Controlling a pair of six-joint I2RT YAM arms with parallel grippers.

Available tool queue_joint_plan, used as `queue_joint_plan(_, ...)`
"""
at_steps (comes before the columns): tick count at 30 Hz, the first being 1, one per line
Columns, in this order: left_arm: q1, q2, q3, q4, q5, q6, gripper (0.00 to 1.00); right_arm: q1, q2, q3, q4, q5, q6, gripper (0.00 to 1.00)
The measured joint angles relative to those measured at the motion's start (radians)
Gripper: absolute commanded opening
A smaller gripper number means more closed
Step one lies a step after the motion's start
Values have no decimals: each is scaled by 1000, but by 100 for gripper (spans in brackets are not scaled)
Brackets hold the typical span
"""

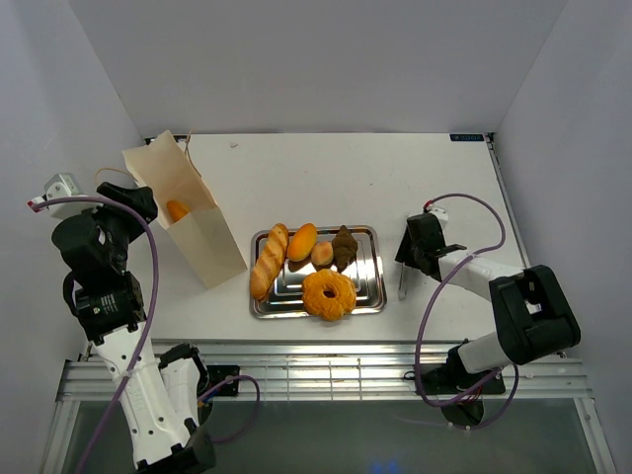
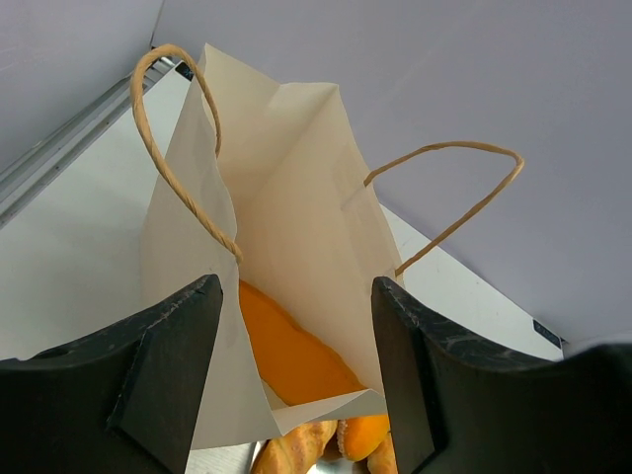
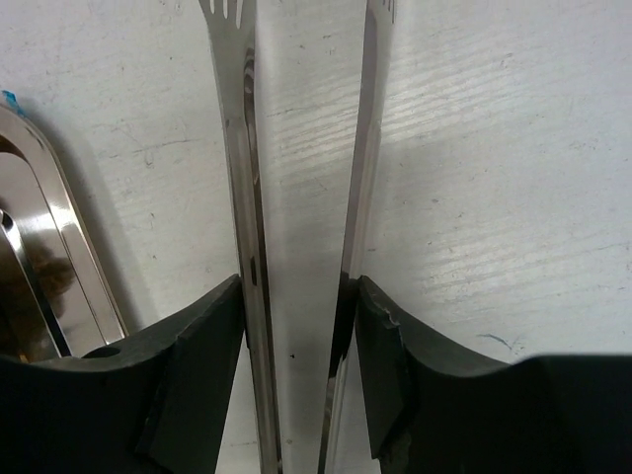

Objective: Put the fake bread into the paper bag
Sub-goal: Adjust the clamp at the center of the board.

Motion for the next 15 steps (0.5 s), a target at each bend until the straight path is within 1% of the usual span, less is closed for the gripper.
queue_joint_plan(7,0,0,-18,0,0,0,72,40,45,39,-20,87,21,57)
queue_joint_plan(12,0,0,-20,0,3,0,72,72,77,69,-48,148,44,55)
queue_joint_plan(13,0,0,-20,0,4,0,72,79,84,76,-56,161,49,49)
queue_joint_plan(14,0,0,-20,1,4,0,72,87,91,82,-64,177,54,47)
queue_joint_plan(15,0,0,-20,2,4,0,72,93,97,87,-70,190,59,42)
